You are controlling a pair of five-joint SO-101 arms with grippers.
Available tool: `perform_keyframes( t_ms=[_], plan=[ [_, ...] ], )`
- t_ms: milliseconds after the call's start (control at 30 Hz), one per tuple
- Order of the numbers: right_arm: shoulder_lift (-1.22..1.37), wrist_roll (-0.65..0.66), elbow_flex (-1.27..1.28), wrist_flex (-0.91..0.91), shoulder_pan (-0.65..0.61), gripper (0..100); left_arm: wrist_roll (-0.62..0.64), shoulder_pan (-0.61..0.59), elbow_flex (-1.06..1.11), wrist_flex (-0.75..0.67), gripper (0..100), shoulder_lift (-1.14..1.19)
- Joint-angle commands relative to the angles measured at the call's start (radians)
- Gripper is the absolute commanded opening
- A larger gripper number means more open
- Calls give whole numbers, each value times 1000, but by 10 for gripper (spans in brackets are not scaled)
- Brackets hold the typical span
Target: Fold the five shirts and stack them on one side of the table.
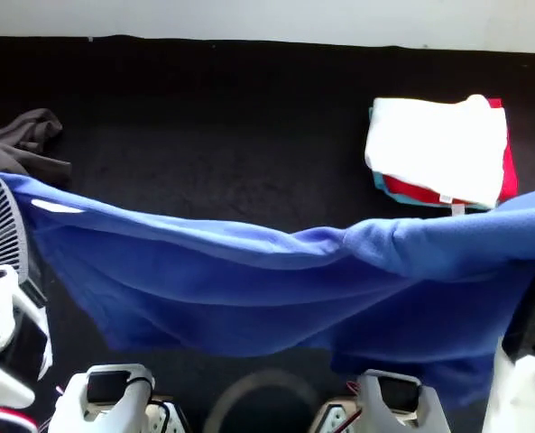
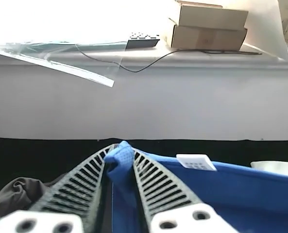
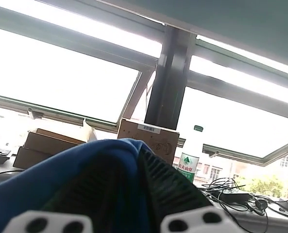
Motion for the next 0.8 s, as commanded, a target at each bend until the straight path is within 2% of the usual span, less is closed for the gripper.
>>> perform_keyframes(
  t_ms=[0, 100, 267, 767],
  plan=[
    [2, -35, -5, -2, 4, 6, -9, -15, 8, -2, 8, -21],
    [10, -35, -2, -5, -5, 6, -9, -15, 8, -2, 8, -35],
    [13, -29, 50, -5, -99, 6, -9, -15, 13, -2, 8, -30],
    [-31, -35, 105, -5, -104, 6, -8, -15, 8, 2, 8, -38]
  ],
)
